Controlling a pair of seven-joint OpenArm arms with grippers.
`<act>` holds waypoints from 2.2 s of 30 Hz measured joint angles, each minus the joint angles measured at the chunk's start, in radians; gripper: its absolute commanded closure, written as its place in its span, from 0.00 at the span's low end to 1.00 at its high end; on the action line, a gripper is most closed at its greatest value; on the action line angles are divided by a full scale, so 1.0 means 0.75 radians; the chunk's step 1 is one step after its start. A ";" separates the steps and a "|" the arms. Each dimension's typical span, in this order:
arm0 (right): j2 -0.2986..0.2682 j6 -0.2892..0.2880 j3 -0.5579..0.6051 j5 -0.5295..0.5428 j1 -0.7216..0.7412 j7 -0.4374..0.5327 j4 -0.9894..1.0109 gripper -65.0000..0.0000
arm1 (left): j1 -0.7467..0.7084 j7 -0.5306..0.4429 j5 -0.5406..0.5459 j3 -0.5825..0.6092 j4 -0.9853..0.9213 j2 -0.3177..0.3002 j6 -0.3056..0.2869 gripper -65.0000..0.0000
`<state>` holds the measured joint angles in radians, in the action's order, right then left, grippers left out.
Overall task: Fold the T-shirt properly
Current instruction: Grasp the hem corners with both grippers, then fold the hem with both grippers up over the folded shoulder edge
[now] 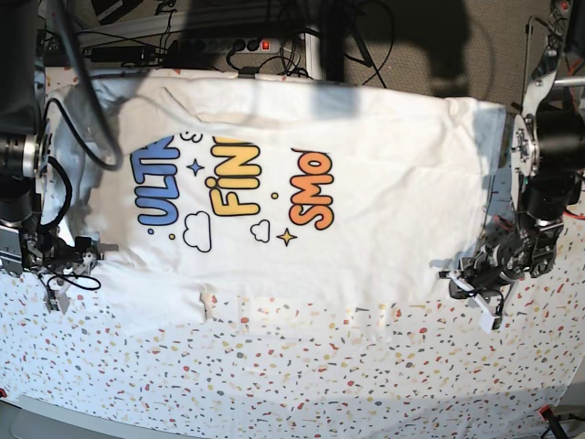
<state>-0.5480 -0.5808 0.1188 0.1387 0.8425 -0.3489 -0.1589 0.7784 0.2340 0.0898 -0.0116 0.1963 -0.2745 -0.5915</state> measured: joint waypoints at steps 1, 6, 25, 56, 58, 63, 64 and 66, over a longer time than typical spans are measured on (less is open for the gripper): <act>0.006 0.000 0.000 -0.004 -0.001 0.002 -0.001 0.59 | 0.000 -0.001 0.000 0.000 0.000 0.001 0.000 1.00; 0.007 0.000 0.000 0.019 -0.008 -0.036 -0.002 0.76 | 0.000 -0.004 -0.001 0.000 0.000 0.000 0.000 1.00; 0.028 -0.155 0.000 0.123 0.030 0.011 -0.072 1.00 | 0.007 -0.036 0.151 0.000 0.015 0.030 0.203 1.00; -0.158 -0.150 -0.357 0.500 -0.941 0.040 -1.204 1.00 | -0.761 0.168 0.381 0.007 1.339 -0.073 0.430 1.00; -0.163 -0.150 -0.434 0.501 -1.022 0.040 -1.284 1.00 | -0.778 0.169 0.425 0.007 1.359 -0.094 0.426 1.00; -0.154 -0.151 -0.586 0.534 -1.235 0.033 -1.524 1.00 | -0.829 0.191 0.449 0.006 1.457 -0.117 0.430 1.00; -0.152 -0.155 -0.617 0.553 -1.268 0.023 -1.567 1.00 | -0.843 0.199 0.452 0.006 1.482 -0.117 0.430 1.00; -0.146 -0.154 -0.678 0.564 -1.327 0.011 -1.639 1.00 | -0.876 0.219 0.453 0.007 1.536 -0.118 0.429 1.00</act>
<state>-0.6575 -0.6964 -0.3897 0.5613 -0.1528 -0.3405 -1.3884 0.1215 0.3981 0.4294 -0.0067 1.3483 -0.3630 -0.2695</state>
